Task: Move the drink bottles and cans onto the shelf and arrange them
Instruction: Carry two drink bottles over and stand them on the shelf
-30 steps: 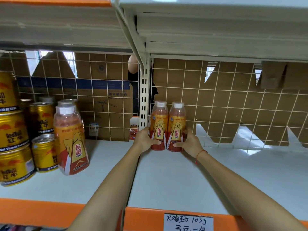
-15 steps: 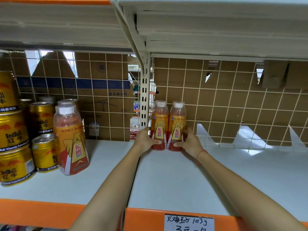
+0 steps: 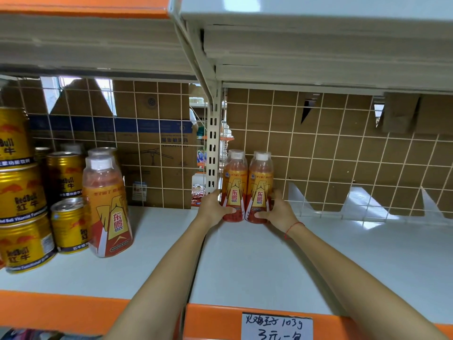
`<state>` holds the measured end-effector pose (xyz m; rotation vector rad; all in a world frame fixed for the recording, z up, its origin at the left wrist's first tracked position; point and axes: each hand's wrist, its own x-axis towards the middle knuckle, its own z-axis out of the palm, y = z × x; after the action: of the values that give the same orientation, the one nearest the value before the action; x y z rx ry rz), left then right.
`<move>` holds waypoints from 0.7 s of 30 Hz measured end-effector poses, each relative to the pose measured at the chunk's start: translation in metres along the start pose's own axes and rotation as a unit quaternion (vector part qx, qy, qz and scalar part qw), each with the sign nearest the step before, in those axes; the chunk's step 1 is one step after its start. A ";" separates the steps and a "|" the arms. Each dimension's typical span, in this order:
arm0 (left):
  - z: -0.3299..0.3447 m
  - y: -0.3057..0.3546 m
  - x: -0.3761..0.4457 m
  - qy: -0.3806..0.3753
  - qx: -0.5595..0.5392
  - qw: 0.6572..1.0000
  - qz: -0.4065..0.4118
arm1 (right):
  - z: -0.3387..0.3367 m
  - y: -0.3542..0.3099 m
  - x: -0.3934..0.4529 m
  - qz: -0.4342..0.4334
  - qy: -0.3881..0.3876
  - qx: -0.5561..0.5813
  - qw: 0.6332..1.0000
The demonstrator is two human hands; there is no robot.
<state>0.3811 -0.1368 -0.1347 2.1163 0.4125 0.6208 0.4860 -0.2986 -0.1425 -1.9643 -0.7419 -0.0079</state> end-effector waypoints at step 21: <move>-0.037 0.048 -0.095 -0.018 -0.011 0.999 -0.027 | -0.030 -0.064 -0.075 0.058 -0.001 0.018 0.998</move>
<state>0.2856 -0.1872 -0.1033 2.0850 0.4398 0.5539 0.4023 -0.3393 -0.0988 -1.9697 -0.6243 0.0779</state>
